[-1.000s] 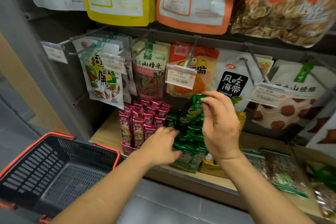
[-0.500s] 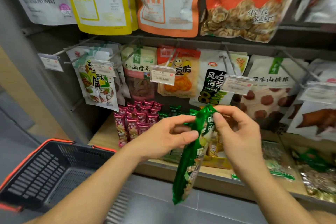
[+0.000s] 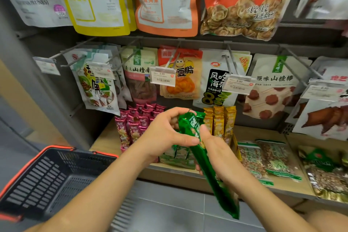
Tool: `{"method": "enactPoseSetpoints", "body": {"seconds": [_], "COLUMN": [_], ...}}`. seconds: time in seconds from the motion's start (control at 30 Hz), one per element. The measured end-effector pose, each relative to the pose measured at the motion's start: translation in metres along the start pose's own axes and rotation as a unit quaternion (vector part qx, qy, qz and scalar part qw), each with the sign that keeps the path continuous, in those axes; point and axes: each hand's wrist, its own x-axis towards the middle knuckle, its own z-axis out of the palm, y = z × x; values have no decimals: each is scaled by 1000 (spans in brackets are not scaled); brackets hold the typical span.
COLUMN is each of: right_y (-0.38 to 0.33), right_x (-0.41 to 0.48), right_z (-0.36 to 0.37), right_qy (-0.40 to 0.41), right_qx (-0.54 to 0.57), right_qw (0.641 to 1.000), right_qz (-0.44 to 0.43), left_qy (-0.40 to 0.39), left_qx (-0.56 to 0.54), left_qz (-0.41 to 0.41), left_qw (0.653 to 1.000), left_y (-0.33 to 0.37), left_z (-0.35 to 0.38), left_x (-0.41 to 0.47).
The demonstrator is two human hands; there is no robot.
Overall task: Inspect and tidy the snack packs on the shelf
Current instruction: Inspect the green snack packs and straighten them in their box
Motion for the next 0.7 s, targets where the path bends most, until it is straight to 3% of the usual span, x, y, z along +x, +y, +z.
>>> {"method": "enactPoseSetpoints", "body": {"seconds": [0.2,0.4,0.53,0.7], "right_y": [-9,-10,-5,6], "right_x": [-4,-4,-3,-5], "right_z": [-1,-1,-4,-6], "right_qy": [-42,-31,33,145], "right_qx": [-38,-53,-104,-236], "right_qw": [998,998,994,958], "right_qz": [-1,13,-30,-82], "left_qy": [-8,22,-1,-42], "left_qx": [-91,-124,-155,-134], "left_qz": [-21,-38,-45,-36], "left_qw": [996,991,987,989], "left_y": [3,-4,-1,2], "left_z": [-19,-17,-17,-14], "left_x": [-1,2,1,0]}}
